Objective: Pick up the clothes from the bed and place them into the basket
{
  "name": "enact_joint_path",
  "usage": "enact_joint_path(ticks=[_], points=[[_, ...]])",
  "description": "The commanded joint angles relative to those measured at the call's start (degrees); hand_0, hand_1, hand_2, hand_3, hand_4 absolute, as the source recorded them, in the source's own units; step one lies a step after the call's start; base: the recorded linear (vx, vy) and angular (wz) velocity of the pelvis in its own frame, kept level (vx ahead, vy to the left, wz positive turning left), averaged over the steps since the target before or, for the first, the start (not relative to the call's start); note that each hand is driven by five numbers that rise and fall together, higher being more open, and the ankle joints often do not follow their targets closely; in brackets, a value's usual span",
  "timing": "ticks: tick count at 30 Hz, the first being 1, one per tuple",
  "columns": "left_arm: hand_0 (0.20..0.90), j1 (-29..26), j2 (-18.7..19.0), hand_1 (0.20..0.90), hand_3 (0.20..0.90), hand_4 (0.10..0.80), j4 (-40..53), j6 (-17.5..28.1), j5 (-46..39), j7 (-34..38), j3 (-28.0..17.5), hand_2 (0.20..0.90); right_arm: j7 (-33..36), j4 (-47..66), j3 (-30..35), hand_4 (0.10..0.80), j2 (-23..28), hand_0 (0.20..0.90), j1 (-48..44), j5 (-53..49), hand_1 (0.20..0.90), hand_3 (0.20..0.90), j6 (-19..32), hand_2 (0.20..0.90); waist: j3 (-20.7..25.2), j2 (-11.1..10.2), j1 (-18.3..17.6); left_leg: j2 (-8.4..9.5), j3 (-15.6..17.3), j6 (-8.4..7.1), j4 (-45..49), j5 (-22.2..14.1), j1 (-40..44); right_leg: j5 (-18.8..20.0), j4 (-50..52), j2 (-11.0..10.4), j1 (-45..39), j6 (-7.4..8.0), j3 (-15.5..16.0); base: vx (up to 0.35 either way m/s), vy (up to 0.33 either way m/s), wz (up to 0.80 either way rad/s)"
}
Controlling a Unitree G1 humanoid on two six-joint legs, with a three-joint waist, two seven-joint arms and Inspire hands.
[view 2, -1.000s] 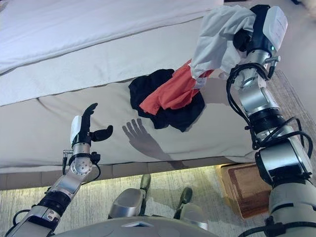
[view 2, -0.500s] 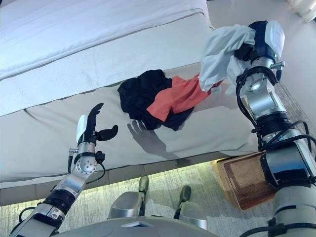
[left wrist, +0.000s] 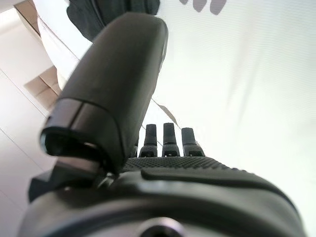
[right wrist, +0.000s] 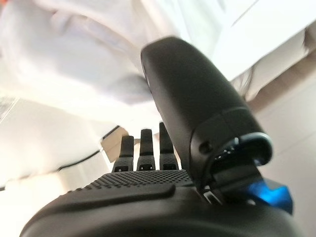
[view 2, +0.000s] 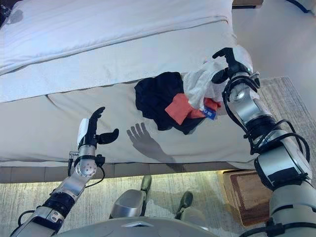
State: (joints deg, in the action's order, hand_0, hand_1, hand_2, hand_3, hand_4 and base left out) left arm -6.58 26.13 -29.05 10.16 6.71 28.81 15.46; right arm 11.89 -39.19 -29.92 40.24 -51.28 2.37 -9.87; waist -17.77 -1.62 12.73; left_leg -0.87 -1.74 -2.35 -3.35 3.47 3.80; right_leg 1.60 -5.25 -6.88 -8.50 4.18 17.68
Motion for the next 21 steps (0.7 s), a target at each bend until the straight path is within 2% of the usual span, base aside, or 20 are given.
enact_joint_path(ticks=[1,9,21], points=[[0.9,-0.44,2.16,0.9,0.9,0.8,-0.81,3.92,1.2,1.7,2.13,0.9,0.53,-5.79,-3.62,0.8,-0.02,0.9,-7.36,3.17,0.9,0.9,1.26,0.9,8.75,-2.13,0.92,-3.03,1.38,-1.03,-1.65,-2.4,-2.2,1.03,0.25,-2.72,2.79,1.19,-0.5,0.009,-0.005,0.09],[0.9,-0.56,3.16,0.9,0.9,0.8,0.22,3.62,1.16,0.95,2.07,0.9,-2.68,-11.72,-5.48,0.8,-0.21,0.9,-6.66,6.97,0.9,0.9,-0.81,0.9,8.13,-2.28,1.53,-3.0,1.09,-0.91,-1.65,-2.21,-2.23,1.11,0.25,-2.76,2.52,1.3,-0.15,0.002,-0.002,0.0],[0.9,0.23,3.26,0.9,0.9,0.8,1.02,3.74,1.24,0.93,2.5,0.9,-2.03,-9.94,-6.93,0.8,-0.55,0.9,-6.45,9.81,0.9,0.9,-0.37,0.9,7.71,-1.29,1.63,-2.68,0.86,-0.77,-1.65,-1.96,-2.22,1.23,0.25,-2.92,2.22,1.37,0.0,0.018,0.004,0.0]])
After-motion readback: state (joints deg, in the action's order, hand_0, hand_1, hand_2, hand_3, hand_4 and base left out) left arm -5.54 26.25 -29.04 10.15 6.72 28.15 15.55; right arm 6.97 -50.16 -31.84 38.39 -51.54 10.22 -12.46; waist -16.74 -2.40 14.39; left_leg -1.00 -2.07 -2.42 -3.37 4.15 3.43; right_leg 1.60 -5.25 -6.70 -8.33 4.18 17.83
